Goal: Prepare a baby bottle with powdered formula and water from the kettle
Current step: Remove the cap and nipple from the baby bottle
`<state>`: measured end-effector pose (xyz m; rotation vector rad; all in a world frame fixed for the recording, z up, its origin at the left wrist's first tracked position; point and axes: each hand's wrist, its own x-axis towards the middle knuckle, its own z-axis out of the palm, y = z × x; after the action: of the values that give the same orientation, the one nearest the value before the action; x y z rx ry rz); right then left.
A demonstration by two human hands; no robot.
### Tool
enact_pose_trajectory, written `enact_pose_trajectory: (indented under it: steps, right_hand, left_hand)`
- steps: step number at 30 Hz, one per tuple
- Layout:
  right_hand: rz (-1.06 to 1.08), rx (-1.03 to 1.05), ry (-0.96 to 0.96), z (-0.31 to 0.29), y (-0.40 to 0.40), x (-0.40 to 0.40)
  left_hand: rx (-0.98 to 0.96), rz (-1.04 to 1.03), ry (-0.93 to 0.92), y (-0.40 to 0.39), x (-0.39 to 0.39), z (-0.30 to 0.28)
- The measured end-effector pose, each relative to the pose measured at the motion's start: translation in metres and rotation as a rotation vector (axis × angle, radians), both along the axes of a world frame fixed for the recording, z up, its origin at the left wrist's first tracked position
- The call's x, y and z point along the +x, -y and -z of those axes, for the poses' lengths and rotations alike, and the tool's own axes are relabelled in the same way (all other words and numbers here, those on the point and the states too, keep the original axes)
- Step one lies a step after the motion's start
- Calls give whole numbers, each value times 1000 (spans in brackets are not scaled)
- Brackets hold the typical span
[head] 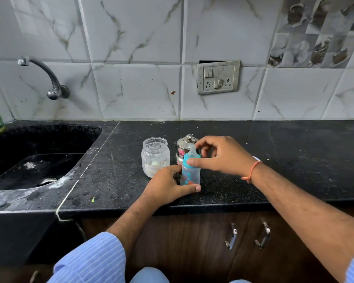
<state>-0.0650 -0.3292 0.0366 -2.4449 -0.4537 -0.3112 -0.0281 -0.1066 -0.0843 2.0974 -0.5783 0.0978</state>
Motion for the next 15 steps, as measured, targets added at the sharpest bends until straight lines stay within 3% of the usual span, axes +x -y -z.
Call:
enact_pose_trajectory:
  steps: [6, 15]
  right_hand:
    - [143, -278, 105, -7, -27, 3]
    - [-108, -573, 41, -40, -32, 15]
  left_hand:
    - [23, 6, -7, 0, -2, -4]
    - [12, 21, -78, -2, -1, -8]
